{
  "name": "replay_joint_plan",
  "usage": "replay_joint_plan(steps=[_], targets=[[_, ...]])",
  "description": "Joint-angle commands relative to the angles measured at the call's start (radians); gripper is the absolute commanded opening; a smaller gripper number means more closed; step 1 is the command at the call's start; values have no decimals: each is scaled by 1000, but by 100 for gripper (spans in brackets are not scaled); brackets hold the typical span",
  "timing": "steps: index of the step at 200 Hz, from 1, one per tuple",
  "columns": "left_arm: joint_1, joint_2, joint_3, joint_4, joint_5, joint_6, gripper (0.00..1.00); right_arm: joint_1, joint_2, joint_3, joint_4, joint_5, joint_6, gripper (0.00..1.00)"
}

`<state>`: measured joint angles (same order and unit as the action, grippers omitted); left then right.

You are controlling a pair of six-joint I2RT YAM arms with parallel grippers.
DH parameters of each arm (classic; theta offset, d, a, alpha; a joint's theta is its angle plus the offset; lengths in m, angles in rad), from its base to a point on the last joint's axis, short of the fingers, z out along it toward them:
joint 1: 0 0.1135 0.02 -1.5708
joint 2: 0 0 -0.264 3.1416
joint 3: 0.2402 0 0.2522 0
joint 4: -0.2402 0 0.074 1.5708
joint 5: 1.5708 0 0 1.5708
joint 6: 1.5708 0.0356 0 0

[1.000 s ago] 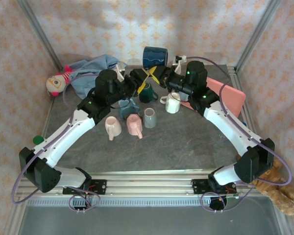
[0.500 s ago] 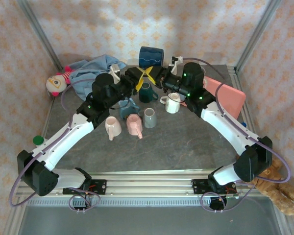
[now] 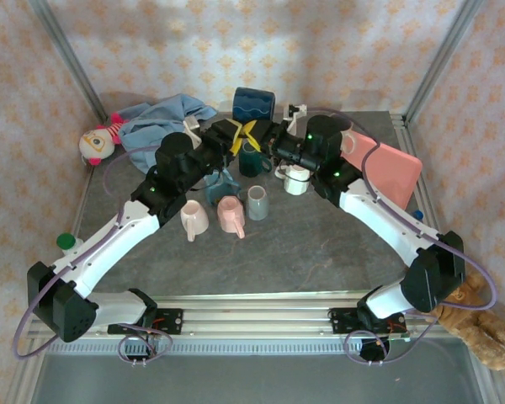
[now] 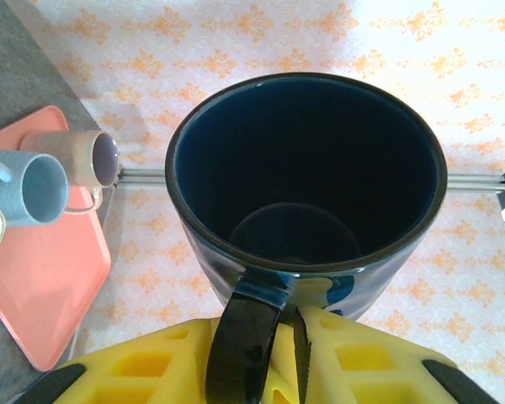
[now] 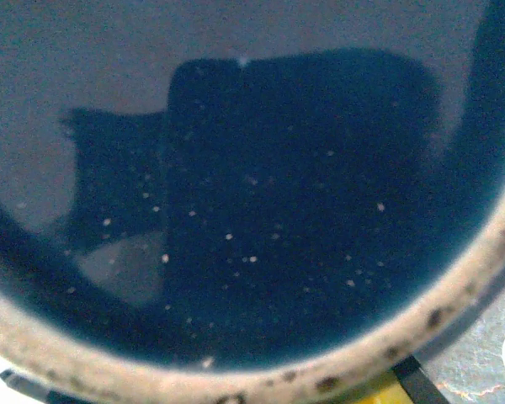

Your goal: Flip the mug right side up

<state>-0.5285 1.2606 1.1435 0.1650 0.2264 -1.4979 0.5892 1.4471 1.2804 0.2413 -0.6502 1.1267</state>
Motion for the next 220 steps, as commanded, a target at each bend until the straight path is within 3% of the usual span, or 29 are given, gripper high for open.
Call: replay_joint_plan(steps=[1,49,83,158,220], targets=[[-6,-27,-11,47,-19,-25,31,16,-11,9,173,40,10,0],[-7,-37,-10,33,-24,-18,19,29,9,32,162,43,4,0],[-3,-28,-5,48,-26,-7,0,29,15,47,141,42,-6,0],[21,-17,48,148,-33,131,0,29,11,21,112,87,0,0],[21,-42,76,207,-54,374,0,18,-3,-3,109,100,-12,26]])
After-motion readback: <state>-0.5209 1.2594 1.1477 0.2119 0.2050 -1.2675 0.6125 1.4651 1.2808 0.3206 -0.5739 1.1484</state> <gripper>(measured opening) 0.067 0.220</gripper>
